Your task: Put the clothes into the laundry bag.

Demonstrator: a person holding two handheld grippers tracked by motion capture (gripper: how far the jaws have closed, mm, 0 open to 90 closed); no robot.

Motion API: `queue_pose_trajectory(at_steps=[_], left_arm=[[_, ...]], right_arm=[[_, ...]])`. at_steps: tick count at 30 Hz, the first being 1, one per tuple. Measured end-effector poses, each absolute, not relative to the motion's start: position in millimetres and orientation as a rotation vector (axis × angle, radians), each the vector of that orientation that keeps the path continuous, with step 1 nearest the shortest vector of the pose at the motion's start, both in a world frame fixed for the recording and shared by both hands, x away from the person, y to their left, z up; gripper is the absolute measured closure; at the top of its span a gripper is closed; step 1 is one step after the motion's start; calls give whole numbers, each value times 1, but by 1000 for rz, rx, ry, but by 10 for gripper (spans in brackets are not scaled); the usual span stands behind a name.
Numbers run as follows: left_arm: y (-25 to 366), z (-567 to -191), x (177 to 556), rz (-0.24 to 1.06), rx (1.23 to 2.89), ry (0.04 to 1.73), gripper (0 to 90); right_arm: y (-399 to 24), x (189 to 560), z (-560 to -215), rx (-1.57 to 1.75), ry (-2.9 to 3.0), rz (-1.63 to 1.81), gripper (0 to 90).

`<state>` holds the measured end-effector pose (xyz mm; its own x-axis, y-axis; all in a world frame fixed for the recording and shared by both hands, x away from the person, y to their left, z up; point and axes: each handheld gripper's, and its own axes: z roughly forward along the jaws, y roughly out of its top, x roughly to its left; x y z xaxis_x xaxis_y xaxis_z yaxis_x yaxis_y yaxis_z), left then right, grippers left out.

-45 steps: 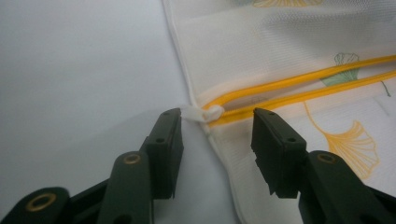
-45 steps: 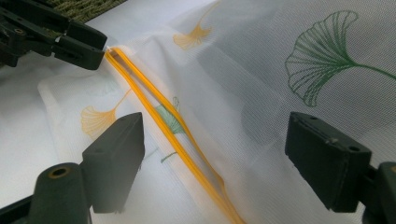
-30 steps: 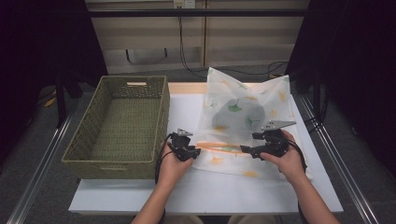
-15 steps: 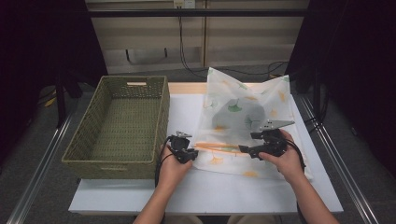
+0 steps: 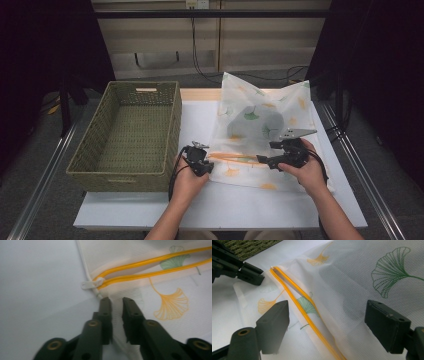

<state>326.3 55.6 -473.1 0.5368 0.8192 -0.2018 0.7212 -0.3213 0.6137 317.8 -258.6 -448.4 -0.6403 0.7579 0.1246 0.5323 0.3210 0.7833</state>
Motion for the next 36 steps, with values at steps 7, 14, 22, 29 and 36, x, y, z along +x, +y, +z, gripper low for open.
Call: queue_pose_trajectory(at_steps=[7,14,22,29,36], left_arm=[[59,-470,327,145,2099,1242,900],[58,-451,324,147,2085,1177,900],[57,-451,324,134,2081,1151,900],[56,-449,322,128,2080,1126,900],[52,-448,320,135,2093,1101,900]], right_arm=[[-252,318,-448,1156,2330,1222,200],[-242,321,-445,1138,2346,1248,207],[-205,327,-441,1074,2410,1243,319],[-181,338,-431,1013,2447,1231,421],[-164,345,-428,974,2471,1228,433]])
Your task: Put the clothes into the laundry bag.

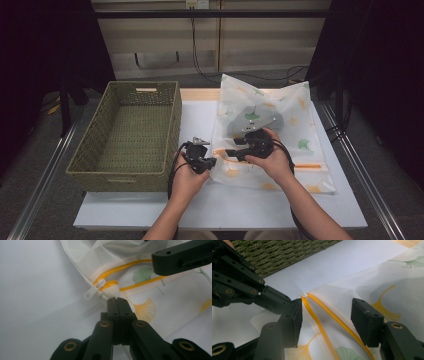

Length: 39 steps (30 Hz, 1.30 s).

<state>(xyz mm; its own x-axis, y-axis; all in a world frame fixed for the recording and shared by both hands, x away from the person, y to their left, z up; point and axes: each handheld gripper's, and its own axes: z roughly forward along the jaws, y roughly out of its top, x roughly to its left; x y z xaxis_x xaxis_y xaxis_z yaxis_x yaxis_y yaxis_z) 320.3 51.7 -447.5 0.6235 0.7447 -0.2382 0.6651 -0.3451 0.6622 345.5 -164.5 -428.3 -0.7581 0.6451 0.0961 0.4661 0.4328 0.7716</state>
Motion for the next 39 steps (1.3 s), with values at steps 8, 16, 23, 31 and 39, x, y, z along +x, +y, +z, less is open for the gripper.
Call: queue_pose_trajectory(at_steps=[8,16,23,31,39], left_arm=[[46,-449,319,131,2091,1086,900],[44,-448,318,122,2081,1087,900],[42,-448,317,115,2088,1069,900],[42,-448,317,118,2089,1058,900],[40,-448,317,118,2098,1046,900]], right_arm=[[-159,349,-432,966,2480,1222,437],[-152,352,-434,946,2489,1223,446],[-143,355,-433,913,2502,1214,458],[-133,357,-433,866,2525,1177,512],[-125,359,-438,825,2556,1124,585]])
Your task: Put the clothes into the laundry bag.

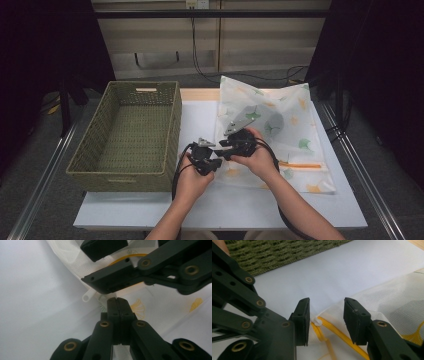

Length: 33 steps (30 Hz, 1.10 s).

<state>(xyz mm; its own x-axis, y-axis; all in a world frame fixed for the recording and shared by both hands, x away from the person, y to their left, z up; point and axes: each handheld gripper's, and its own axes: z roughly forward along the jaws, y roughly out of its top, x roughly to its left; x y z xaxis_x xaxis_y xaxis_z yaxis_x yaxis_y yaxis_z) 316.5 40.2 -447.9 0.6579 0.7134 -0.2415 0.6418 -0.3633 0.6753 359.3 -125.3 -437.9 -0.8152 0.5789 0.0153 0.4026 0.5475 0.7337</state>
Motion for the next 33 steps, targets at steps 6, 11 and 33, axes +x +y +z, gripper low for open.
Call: queue_pose_trajectory(at_steps=[6,11,33], left_arm=[[40,-448,317,117,2100,1042,900],[40,-447,316,123,2096,1038,900],[40,-449,317,114,2108,1037,900]], right_arm=[[-122,362,-442,814,2565,1113,607],[-118,364,-443,800,2580,1099,605],[-126,364,-440,856,2588,1039,833]])
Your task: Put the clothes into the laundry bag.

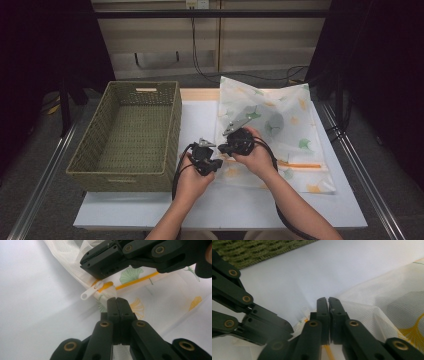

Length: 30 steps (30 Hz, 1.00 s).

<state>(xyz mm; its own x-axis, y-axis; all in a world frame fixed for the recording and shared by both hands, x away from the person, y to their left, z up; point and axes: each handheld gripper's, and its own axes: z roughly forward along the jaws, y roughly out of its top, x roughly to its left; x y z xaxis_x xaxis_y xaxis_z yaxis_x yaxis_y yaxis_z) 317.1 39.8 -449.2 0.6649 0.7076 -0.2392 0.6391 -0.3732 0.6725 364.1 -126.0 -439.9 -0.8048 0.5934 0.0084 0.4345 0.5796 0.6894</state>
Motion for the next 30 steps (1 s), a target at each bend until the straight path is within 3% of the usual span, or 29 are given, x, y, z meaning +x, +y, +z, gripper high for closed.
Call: queue_pose_trajectory(at_steps=[5,17,20,24,27,30], left_arm=[[38,-450,317,104,2088,1041,900],[39,-451,317,101,2102,1026,900],[40,-450,317,104,2099,1029,900],[41,-452,317,106,2093,1035,900],[40,-452,317,105,2105,1042,900],[41,-451,317,107,2098,1040,900]], right_arm=[[-121,364,-440,824,2593,1081,686],[-110,368,-450,732,2641,996,547],[-111,369,-451,721,2651,961,588],[-118,367,-448,765,2623,958,843],[-126,369,-444,819,2598,973,900],[-133,368,-442,810,2578,962,900]])
